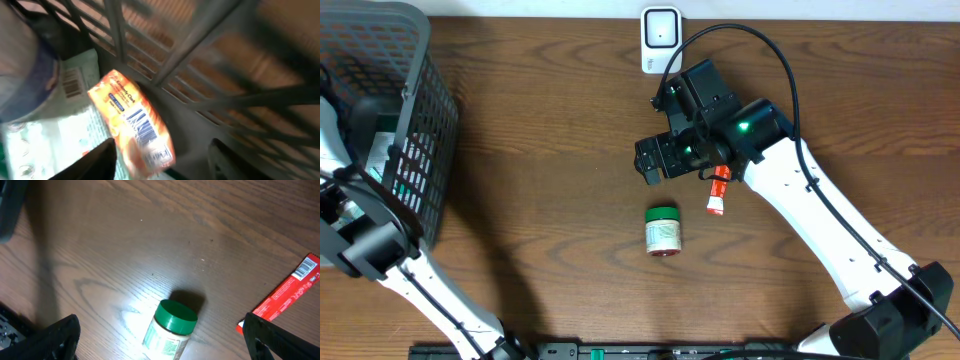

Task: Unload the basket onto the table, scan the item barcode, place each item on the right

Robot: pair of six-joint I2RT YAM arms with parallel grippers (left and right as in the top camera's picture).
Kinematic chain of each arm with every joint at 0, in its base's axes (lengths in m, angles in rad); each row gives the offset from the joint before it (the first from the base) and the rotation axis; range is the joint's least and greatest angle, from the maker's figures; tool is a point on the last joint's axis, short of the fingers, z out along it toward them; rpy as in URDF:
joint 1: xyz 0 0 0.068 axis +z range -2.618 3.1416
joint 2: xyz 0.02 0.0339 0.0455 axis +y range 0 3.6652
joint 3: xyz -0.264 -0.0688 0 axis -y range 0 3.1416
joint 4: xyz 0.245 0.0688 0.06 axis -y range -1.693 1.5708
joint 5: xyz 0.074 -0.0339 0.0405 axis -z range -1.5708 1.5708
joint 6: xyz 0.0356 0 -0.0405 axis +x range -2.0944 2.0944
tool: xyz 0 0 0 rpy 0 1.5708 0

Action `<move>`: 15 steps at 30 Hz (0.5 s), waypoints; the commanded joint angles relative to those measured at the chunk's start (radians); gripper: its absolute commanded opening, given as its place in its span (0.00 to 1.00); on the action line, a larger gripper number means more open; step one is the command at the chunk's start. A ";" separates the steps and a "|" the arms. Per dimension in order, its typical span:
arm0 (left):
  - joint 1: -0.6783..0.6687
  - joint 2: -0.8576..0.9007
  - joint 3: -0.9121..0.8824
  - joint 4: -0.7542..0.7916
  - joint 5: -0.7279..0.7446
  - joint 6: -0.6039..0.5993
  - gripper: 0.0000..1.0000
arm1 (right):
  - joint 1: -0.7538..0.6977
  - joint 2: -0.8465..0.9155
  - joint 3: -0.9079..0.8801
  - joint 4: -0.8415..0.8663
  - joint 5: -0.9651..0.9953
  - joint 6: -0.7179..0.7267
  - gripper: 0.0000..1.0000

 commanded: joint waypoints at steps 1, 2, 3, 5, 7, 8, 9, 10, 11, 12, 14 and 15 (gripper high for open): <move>0.006 0.029 -0.009 0.001 -0.021 0.005 0.63 | 0.005 0.001 -0.008 -0.001 0.010 -0.013 0.99; 0.006 0.031 -0.009 0.001 -0.021 0.005 0.63 | 0.005 0.001 -0.008 -0.001 0.010 -0.013 0.99; 0.006 0.032 -0.009 0.000 -0.021 0.005 0.63 | 0.005 0.001 -0.008 -0.001 0.010 -0.013 0.99; 0.006 0.035 -0.009 0.000 -0.022 0.006 0.63 | 0.005 0.001 -0.008 -0.001 0.010 -0.013 0.99; 0.006 0.045 -0.009 0.000 -0.021 0.006 0.63 | 0.005 0.001 -0.008 -0.001 0.010 -0.013 0.99; 0.006 0.051 -0.009 0.000 -0.021 0.005 0.63 | 0.005 0.001 -0.008 -0.001 0.010 -0.013 0.99; 0.006 0.060 -0.009 0.000 -0.021 0.005 0.63 | 0.005 0.001 -0.008 -0.001 0.010 -0.013 0.99; 0.006 0.065 -0.009 0.000 -0.021 0.006 0.63 | 0.005 0.001 -0.008 -0.001 0.010 -0.013 0.99; 0.006 0.072 -0.009 -0.002 -0.021 0.006 0.63 | 0.005 0.001 -0.008 -0.001 0.010 -0.013 0.99; 0.006 0.075 -0.009 -0.004 -0.021 0.005 0.61 | 0.005 0.001 -0.008 -0.001 0.010 -0.013 0.99; 0.006 0.077 -0.009 -0.010 -0.021 0.005 0.56 | 0.005 0.001 -0.008 -0.001 0.010 -0.013 0.99; 0.006 0.077 -0.009 -0.011 -0.021 0.006 0.51 | 0.005 0.001 -0.008 -0.001 0.010 -0.013 0.99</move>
